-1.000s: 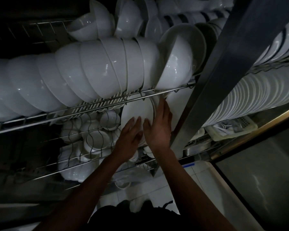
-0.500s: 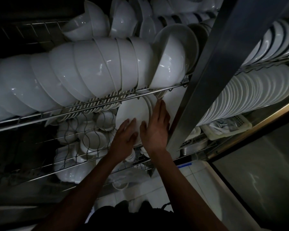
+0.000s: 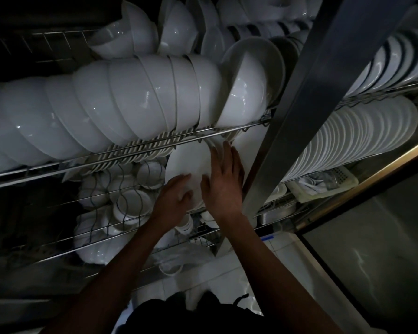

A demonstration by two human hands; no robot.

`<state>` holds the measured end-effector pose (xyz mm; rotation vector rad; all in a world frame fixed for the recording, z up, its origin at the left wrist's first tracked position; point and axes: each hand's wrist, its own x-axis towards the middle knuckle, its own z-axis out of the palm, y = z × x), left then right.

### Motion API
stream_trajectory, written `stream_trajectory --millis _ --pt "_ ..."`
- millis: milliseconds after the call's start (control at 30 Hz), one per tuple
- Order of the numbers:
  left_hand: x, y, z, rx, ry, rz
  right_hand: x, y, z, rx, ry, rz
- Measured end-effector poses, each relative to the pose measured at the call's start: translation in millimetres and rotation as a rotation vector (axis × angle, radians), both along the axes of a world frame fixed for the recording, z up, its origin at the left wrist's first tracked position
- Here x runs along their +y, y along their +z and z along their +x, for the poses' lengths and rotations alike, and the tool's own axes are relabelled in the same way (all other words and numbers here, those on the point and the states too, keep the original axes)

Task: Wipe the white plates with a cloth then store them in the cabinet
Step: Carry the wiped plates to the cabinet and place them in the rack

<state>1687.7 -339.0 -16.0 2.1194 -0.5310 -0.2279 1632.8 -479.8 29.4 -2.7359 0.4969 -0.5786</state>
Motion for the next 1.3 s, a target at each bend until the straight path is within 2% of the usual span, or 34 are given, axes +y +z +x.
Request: stream_trajectory --millis 133,400,600,767,900,1100,1300 --pt "1.1 2.8 0.0 -0.068 -0.023 0.035 1.8 1.8 -1.0 0.013 -0.022 -0.03" --pt "19.8 11.8 -3.1 -0.062 -0.122 0.132 19.5 8.6 -20.5 0.058 -0.039 -0.067" --pt "43.6 23.7 -8.4 -0.154 -0.266 0.195 47.8 23.7 -48.8 0.103 -0.059 -0.007" --pt "69.2 31.8 -28.5 -0.234 -0.331 0.17 80.2 28.2 -81.7 0.099 -0.109 0.173" --pt "83.1 35.0 -51.0 -0.292 -0.468 0.156 101.7 26.5 -121.3 0.062 -0.229 0.259" --pt "87.9 38.6 -95.3 -0.271 -0.651 0.237 130.6 14.1 -206.2 0.224 -0.429 0.372" --pt "74.9 41.9 -158.2 -0.306 -0.917 0.3 170.3 8.0 -310.5 0.283 -0.624 0.433"
